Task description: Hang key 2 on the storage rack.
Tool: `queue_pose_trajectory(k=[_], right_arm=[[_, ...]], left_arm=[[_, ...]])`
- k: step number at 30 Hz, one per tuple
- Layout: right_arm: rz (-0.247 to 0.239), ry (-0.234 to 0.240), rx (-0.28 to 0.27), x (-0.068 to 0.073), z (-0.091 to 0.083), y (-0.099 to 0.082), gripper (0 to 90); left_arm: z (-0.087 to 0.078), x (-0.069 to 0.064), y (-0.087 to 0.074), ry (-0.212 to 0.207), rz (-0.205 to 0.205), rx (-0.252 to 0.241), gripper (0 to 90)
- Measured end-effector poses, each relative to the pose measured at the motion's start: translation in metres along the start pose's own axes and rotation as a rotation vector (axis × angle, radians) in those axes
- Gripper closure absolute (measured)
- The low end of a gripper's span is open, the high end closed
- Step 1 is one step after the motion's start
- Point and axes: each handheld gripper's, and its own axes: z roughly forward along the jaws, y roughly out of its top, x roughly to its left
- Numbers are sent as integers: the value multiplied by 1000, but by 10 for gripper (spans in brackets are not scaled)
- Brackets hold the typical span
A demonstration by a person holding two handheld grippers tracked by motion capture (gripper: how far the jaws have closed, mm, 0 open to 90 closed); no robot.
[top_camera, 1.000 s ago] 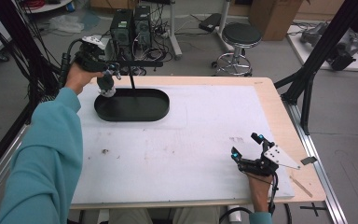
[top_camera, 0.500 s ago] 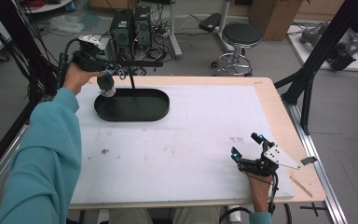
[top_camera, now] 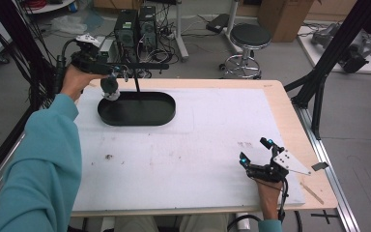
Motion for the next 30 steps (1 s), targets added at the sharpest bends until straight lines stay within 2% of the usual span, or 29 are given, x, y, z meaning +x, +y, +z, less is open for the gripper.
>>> queue_pose_trajectory(k=[1, 2, 3, 8, 10, 13, 18, 20, 22, 27, 30], right_arm=[[-4, -1, -4, 0, 0, 0, 29], [-9, -1, -6, -1, 0, 0, 29], [-4, 0, -4, -1, 0, 0, 29], [-5, 1, -7, -1, 0, 0, 29], [-5, 2, -7, -1, 0, 0, 29], [-4, 0, -3, 0, 0, 0, 29], [-6, 3, -5, 0, 0, 0, 29], [-10, 2, -7, 0, 0, 0, 29], [-14, 4, -7, 0, 0, 0, 29], [-15, 2, -8, 0, 0, 0, 29], [-14, 2, -7, 0, 0, 0, 29]], left_arm=[[-4, -2, -2, -4, 2, -28, 46], [-8, -5, -5, -10, 19, -54, 46], [-10, -8, -6, -3, 25, -59, 17], [-29, -21, -19, -65, 86, -110, 17], [-37, -28, -24, -84, 92, -133, 17], [-49, -38, -32, -115, 103, -198, 17], [-69, -53, -46, -145, 143, -264, 17], [-77, -57, -56, -156, 141, -296, 17], [-82, -59, -65, -157, 139, -302, 17], [-94, -67, -100, -157, 134, -344, 17], [-96, -70, -122, -163, 116, -338, 17]])
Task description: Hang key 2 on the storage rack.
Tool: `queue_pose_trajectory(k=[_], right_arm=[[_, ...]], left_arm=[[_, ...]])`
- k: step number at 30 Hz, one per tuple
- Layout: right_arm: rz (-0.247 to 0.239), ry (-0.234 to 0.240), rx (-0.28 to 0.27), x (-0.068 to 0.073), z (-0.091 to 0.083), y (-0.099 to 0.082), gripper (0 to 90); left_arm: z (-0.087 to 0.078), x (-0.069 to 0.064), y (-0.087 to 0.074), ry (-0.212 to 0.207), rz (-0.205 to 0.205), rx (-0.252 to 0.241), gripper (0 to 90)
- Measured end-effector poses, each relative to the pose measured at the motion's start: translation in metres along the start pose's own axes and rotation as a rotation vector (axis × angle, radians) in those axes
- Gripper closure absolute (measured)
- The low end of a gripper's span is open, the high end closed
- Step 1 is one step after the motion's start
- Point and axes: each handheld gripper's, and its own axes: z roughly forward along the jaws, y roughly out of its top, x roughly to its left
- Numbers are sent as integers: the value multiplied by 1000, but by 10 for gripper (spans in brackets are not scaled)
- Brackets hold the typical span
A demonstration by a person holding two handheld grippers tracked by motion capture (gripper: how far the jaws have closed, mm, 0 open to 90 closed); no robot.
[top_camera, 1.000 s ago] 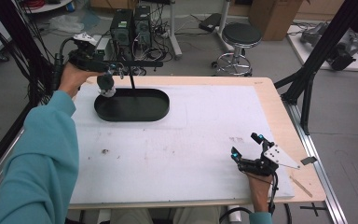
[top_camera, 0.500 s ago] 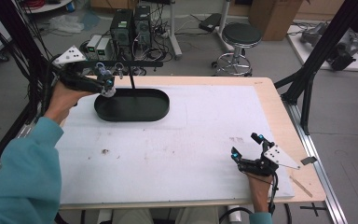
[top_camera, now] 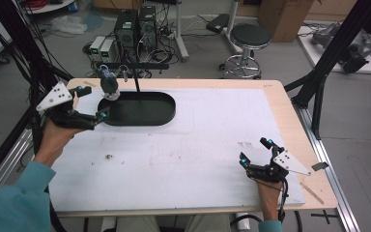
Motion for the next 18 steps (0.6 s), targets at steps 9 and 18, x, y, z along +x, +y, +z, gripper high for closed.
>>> queue_pose_trajectory(k=[9, 18], right_arm=[[9, -3, 3, 0, 0, 0, 29], [8, -1, 3, 0, 0, 0, 29]], left_arm=[[-20, -20, -50, -14, -66, -44, 17], [-40, -40, -104, 16, -102, -113, 17]])
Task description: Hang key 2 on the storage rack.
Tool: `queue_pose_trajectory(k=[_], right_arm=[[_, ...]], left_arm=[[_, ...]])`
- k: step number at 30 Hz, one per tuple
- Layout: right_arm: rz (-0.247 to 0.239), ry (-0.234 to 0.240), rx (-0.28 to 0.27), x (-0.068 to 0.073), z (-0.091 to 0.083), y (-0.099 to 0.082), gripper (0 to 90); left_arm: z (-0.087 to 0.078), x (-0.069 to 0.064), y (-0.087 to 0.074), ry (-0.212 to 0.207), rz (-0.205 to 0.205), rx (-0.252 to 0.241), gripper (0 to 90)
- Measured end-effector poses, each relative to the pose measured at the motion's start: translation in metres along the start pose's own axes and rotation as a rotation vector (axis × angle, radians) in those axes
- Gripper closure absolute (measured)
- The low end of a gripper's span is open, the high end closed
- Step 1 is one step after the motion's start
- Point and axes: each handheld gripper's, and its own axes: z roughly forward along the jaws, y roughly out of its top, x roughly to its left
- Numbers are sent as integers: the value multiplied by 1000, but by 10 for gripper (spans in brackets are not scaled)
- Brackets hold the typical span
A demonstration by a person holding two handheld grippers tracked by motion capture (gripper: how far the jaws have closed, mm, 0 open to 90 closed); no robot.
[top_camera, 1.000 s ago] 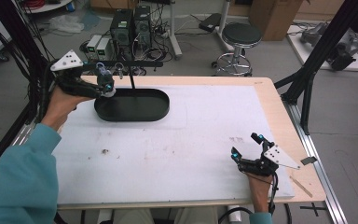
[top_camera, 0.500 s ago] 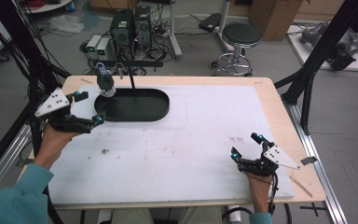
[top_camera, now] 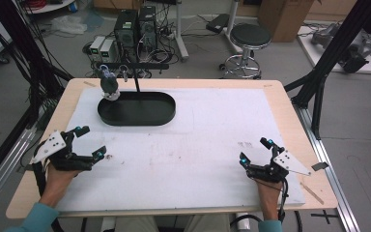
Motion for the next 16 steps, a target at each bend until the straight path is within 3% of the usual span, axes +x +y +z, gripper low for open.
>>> queue_pose_trajectory(k=[4, 11, 13, 16], right_arm=[[-4, 1, -2, 0, 0, 0, 29], [-4, 0, -3, 0, 0, 0, 29], [-2, -1, -1, 0, 0, 0, 29], [-3, -1, 0, 0, 0, 0, 29]], left_arm=[[-5, 0, -14, 25, -28, -10, 17], [-7, -2, -28, 59, -12, -34, 17], [-10, -2, -29, 60, -13, -64, 17], [-9, -2, -29, 74, -10, -54, 17]])
